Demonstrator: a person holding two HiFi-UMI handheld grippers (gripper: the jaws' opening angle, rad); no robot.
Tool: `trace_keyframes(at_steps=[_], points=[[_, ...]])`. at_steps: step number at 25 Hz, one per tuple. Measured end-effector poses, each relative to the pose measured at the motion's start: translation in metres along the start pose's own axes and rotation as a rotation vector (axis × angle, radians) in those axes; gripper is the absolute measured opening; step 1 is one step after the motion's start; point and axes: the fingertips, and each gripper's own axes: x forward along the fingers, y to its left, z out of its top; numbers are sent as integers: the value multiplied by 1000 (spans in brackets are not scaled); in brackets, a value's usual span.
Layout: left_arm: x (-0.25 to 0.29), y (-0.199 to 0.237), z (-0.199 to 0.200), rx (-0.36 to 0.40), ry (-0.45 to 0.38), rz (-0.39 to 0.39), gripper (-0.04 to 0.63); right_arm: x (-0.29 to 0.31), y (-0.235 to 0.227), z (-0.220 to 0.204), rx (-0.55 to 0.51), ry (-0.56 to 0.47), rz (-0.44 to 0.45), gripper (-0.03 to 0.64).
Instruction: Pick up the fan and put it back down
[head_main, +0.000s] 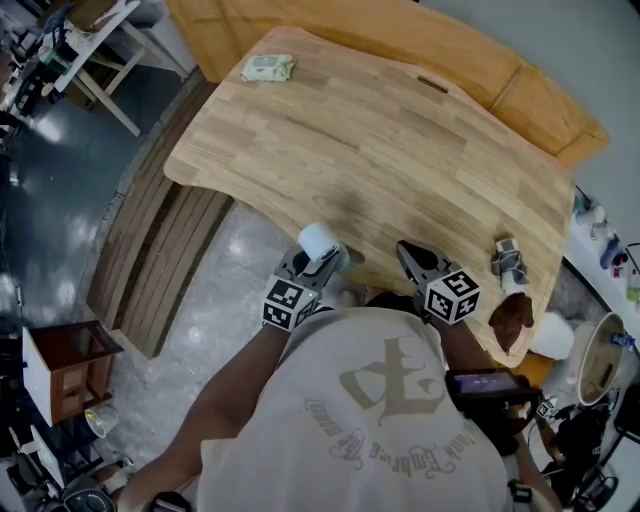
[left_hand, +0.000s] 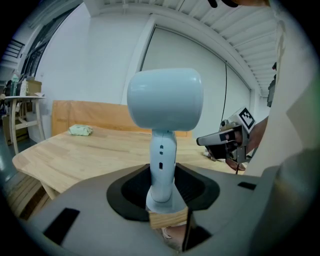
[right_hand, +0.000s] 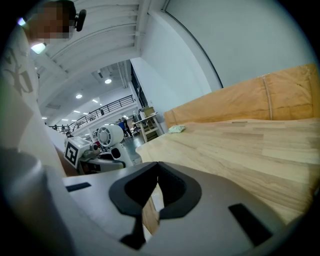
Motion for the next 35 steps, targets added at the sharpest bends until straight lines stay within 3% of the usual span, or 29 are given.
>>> trace_keyframes(at_steps=[8,14,26,35], points=[[10,4,-9,-6,15,-2,153,0,-7,-4,15,5,-13,14],[44,-7,-1,8,46,-63,153,-12,-29,-4,51,3,-47,14],[107,-34,18,106,66,-199,153,-45,-44,-6,91,-32,-161,14],[170,-55,24,152,100,-248,153,-75,-81,-17,154,-44,-242,14]])
